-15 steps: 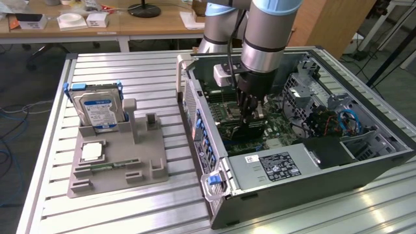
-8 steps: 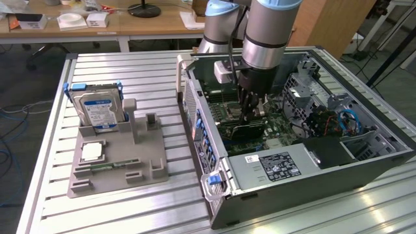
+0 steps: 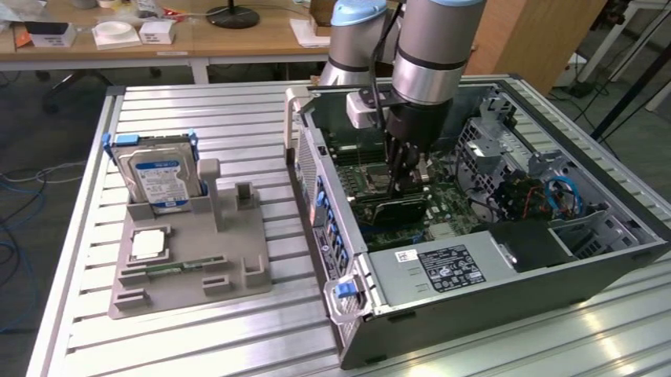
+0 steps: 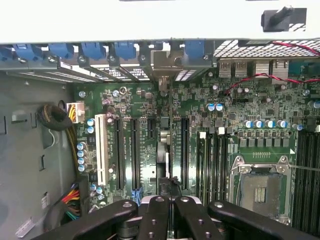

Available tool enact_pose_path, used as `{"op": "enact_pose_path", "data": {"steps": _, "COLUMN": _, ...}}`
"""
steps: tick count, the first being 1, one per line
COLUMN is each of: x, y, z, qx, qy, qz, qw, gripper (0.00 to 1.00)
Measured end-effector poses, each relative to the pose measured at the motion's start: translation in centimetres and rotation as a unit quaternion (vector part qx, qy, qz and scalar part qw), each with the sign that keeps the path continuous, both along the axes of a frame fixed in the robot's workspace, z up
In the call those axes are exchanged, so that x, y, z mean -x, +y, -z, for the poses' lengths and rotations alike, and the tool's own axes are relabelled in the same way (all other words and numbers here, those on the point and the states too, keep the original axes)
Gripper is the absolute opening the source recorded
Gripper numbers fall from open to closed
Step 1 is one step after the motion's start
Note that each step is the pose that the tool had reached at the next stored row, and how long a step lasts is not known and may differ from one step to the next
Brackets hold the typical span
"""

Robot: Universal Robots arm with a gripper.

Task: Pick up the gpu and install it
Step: 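Insert the gpu into the slot, then press down on the gpu until it lock into place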

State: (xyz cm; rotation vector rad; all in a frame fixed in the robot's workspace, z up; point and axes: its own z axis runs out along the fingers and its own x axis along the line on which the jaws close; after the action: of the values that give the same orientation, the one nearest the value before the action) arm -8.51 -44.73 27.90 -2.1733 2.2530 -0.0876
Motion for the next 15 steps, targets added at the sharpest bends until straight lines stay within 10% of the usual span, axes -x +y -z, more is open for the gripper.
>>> {"op": "enact_pose_path", "data": {"steps": 15, "x": 0.00, "y": 0.00, "z": 0.00, "qx": 0.0001, "qy": 0.0000, "qz": 0.000, "qw": 1.0000, "gripper": 0.11}}
